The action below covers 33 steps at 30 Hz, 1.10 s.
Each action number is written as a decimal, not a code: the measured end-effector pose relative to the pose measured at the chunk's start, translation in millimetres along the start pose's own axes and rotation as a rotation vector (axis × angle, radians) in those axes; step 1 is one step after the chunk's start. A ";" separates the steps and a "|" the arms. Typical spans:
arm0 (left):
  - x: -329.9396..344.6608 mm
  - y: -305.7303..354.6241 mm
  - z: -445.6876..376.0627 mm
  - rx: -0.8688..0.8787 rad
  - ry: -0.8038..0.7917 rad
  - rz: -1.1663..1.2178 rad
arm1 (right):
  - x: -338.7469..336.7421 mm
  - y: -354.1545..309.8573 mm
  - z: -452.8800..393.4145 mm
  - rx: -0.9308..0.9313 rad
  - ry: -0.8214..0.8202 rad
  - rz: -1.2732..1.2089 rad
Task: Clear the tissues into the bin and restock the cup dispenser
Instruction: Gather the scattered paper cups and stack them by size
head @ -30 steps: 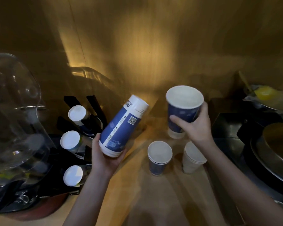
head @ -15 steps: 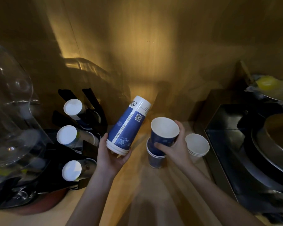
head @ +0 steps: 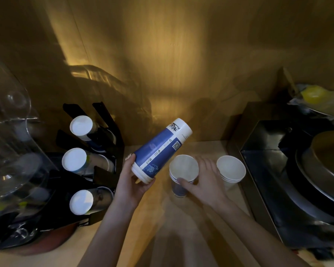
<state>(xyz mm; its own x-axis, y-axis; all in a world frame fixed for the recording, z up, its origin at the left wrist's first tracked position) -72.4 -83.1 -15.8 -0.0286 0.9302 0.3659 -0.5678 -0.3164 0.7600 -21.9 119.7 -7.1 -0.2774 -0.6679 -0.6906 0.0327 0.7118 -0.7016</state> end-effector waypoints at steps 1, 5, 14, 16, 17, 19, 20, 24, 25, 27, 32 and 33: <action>-0.3 1.0 0.1 0.029 -0.004 -0.027 | -4.2 -5.2 -0.5 -0.013 0.060 -0.066; 2.8 6.4 3.0 0.164 -0.032 -0.205 | -17.8 -43.2 -7.2 -0.293 0.197 -0.147; 16.9 14.6 20.1 0.340 -0.028 -0.411 | -0.1 -80.3 -23.6 -0.490 -0.248 0.177; 15.2 13.2 20.1 0.312 -0.026 -0.404 | 1.3 -78.1 -21.9 -0.479 -0.265 0.155; 14.8 12.4 19.7 0.297 -0.027 -0.402 | 2.1 -77.1 -20.7 -0.480 -0.261 0.155; 14.4 10.7 18.8 0.271 -0.016 -0.405 | 4.0 -74.9 -18.5 -0.482 -0.253 0.157; 14.4 10.2 18.3 0.262 -0.009 -0.406 | 4.5 -74.1 -18.0 -0.482 -0.247 0.160; 15.8 10.4 17.5 0.256 -0.003 -0.406 | 2.4 -74.0 -17.1 -0.492 -0.222 0.185; 15.9 10.4 17.3 0.255 -0.002 -0.403 | 1.9 -74.3 -16.6 -0.493 -0.221 0.190; 14.8 9.7 16.7 0.249 0.008 -0.394 | 1.4 -75.7 -15.3 -0.499 -0.218 0.204; 8.6 4.0 12.6 0.157 -0.022 -0.244 | -7.7 -81.5 -18.1 -0.597 -0.079 0.313; 5.4 3.7 10.8 0.132 -0.027 -0.189 | -12.3 -80.6 -20.6 -0.598 -0.059 0.305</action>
<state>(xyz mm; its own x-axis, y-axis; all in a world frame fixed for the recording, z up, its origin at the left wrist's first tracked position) -65.8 -81.3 -5.2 0.0913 0.9703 0.2239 -0.4487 -0.1606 0.8791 -40.9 75.0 61.5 -0.2870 -0.4164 -0.8627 -0.4404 0.8571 -0.2672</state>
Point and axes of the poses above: each hand's wrist, its own z-axis away from the middle knuckle, its own x-axis out of the palm, y = z × x, the point moved 4 cm from there along -z, towards the middle knuckle, and after that the axes turned 15 degrees about -z, right-handed, at the moved point
